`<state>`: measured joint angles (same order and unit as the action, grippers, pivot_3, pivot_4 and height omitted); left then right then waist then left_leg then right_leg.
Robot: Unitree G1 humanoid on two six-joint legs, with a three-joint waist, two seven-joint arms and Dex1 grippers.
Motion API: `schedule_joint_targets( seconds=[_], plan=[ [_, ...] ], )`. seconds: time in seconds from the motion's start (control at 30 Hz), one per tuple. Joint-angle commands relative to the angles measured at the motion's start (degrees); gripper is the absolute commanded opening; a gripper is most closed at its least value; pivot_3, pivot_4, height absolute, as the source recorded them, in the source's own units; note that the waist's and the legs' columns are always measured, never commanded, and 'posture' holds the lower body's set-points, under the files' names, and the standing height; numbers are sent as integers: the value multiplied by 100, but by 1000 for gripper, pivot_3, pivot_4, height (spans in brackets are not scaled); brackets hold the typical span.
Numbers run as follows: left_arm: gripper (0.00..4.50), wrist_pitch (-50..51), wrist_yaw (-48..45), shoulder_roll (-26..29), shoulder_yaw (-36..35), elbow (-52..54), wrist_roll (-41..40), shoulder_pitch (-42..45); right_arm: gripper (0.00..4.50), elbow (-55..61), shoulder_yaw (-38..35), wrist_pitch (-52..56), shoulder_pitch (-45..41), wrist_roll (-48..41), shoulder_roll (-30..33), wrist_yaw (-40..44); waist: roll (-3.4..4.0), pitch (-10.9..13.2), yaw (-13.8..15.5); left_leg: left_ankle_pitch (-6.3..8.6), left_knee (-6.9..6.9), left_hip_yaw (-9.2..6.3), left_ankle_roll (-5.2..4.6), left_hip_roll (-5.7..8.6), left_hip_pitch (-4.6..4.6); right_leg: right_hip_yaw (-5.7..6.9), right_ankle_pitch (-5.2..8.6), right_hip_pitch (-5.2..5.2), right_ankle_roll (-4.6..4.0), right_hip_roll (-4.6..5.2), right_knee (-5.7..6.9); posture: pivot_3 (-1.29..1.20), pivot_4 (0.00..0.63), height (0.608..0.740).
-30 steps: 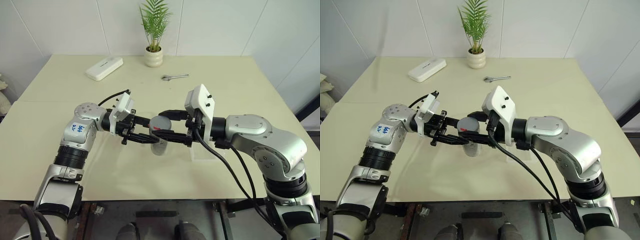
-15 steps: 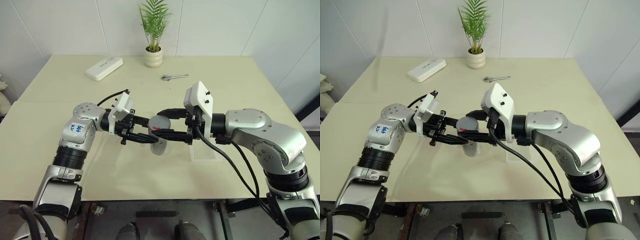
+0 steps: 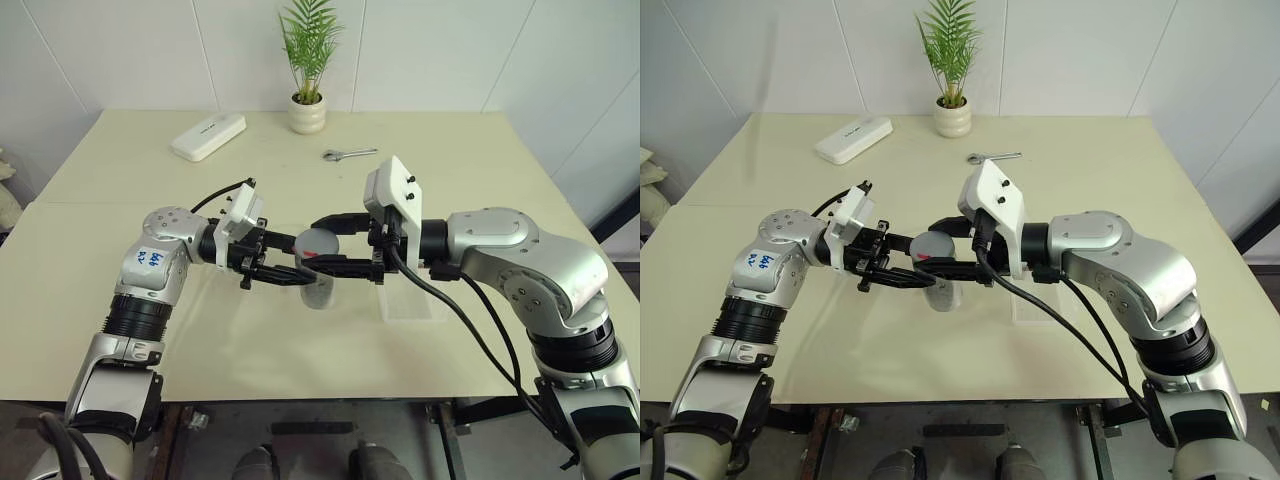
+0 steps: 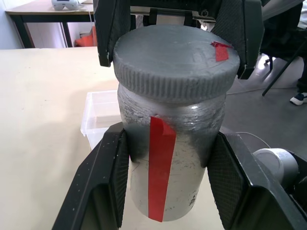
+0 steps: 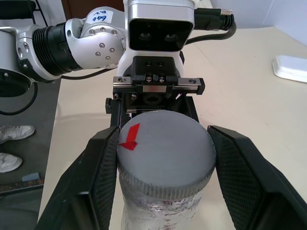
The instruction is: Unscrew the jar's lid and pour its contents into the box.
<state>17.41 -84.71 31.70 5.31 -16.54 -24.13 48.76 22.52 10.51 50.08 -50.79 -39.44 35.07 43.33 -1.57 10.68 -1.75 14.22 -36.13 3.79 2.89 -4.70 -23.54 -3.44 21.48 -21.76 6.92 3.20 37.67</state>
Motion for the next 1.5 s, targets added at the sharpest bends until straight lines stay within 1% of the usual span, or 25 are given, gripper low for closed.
schedule_joint_targets(
  seconds=[0.03,0.33,0.8,1.27,1.5],
  plan=[
    [1964,55,-434,90,421,90,151,-353,2537,-310,-873,-628,-539,651,324,-428,0,0,-2,0,0,0,0,0,0,0,0,0,0,0,0,0,150,740],
    [1964,35,-430,75,486,108,175,-479,2537,-645,-883,-779,-800,745,390,-372,0,0,-2,0,0,0,0,0,0,0,0,-1,0,0,2,0,150,740],
    [1964,-36,-459,89,568,80,232,-579,2537,-831,-911,-871,-963,778,415,-432,0,0,-9,0,-1,2,0,0,0,-1,0,-2,0,0,3,0,150,740],
    [1964,-153,-391,65,533,-17,270,-510,2537,-725,-982,-740,-817,671,383,-586,0,0,-2,0,-3,2,0,0,-1,-1,0,-5,0,1,6,0,150,740],
    [1964,-247,-267,0,444,-120,265,-323,2537,-419,-1063,-502,-515,479,159,-906,0,0,-2,0,-4,2,0,0,-1,-1,0,-5,0,1,7,0,150,740]
  ],
)
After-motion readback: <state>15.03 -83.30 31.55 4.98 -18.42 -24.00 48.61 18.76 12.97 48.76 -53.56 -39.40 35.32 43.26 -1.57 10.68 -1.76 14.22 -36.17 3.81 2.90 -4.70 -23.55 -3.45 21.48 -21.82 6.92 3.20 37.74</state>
